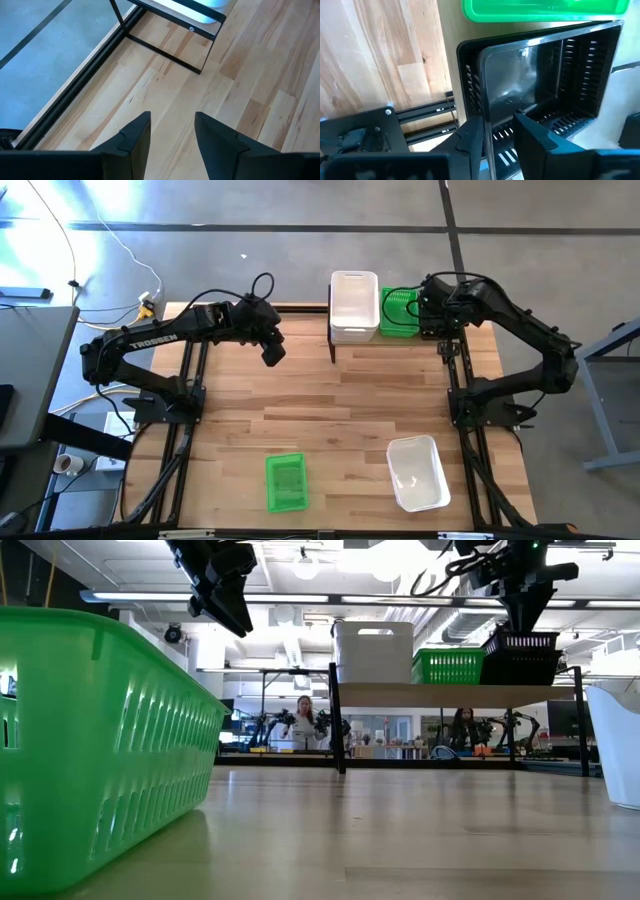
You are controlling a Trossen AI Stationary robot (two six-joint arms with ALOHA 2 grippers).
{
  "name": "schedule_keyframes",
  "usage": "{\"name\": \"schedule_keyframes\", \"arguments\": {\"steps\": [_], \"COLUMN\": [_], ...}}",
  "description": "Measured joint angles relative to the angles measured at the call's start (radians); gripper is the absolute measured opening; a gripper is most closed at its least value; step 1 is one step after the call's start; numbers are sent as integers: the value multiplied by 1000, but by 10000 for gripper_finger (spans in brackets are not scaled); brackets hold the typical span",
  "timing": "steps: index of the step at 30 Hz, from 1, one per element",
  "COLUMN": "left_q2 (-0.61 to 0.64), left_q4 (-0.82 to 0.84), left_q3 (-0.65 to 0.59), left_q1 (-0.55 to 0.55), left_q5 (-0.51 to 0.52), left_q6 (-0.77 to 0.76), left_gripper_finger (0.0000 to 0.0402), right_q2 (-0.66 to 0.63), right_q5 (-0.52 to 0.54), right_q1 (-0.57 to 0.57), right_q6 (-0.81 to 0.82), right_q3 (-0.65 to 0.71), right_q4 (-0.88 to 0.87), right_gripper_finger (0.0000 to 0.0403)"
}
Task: Stack baskets on shelf by color
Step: Stack the black bin on top of the black bin, then stack the green bin on top of the green bin
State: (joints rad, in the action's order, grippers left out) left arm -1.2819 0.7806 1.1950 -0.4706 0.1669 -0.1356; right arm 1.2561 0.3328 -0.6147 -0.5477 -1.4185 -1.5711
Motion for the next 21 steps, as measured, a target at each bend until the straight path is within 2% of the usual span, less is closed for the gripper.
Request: {"name": "schedule_keyframes", "arguments": {"steps": [5,13,21], "left_q2": [0,0,0], "left_q4": [0,0,1], "left_q3": [0,0,0], "left_q1": [0,0,0], "left_q5": [0,-16,-32], "left_q6": [0,1,17], "left_gripper_finger": [143,143,143], "right_q2": [0,-1,0], "right_q5": [-2,-23,-53], "right_q1": [0,0,-9], "right_q6": [59,148,201], "right_q3": [-19,-144,-109], "right_q4": [-1,1,0], "right_gripper_finger": [94,94,94]}}
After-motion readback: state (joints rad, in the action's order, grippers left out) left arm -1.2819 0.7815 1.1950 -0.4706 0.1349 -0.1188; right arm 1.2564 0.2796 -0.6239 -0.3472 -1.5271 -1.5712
